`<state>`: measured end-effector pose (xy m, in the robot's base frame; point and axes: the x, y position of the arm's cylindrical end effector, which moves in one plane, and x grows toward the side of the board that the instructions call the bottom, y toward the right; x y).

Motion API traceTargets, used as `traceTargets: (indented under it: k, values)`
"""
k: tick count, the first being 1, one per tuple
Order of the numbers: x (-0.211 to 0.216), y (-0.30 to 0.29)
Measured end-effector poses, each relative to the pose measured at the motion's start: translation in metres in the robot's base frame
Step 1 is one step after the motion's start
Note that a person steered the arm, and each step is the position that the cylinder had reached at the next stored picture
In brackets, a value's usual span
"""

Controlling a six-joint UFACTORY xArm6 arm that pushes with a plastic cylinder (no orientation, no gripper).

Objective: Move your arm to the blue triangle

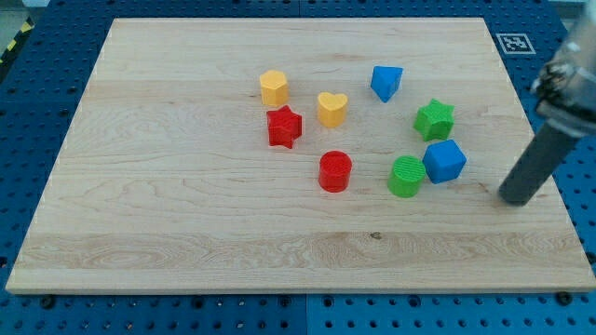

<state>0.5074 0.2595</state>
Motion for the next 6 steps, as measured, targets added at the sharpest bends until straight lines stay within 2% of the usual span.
traceTargets:
  k: [1,2,3,4,6]
  values:
    - [-0.054,0.011]
    - [-0.106,-0.005]
    - [-0.143,-0.054]
    - [-0.166,-0.084]
    - [-0.192,-0.096]
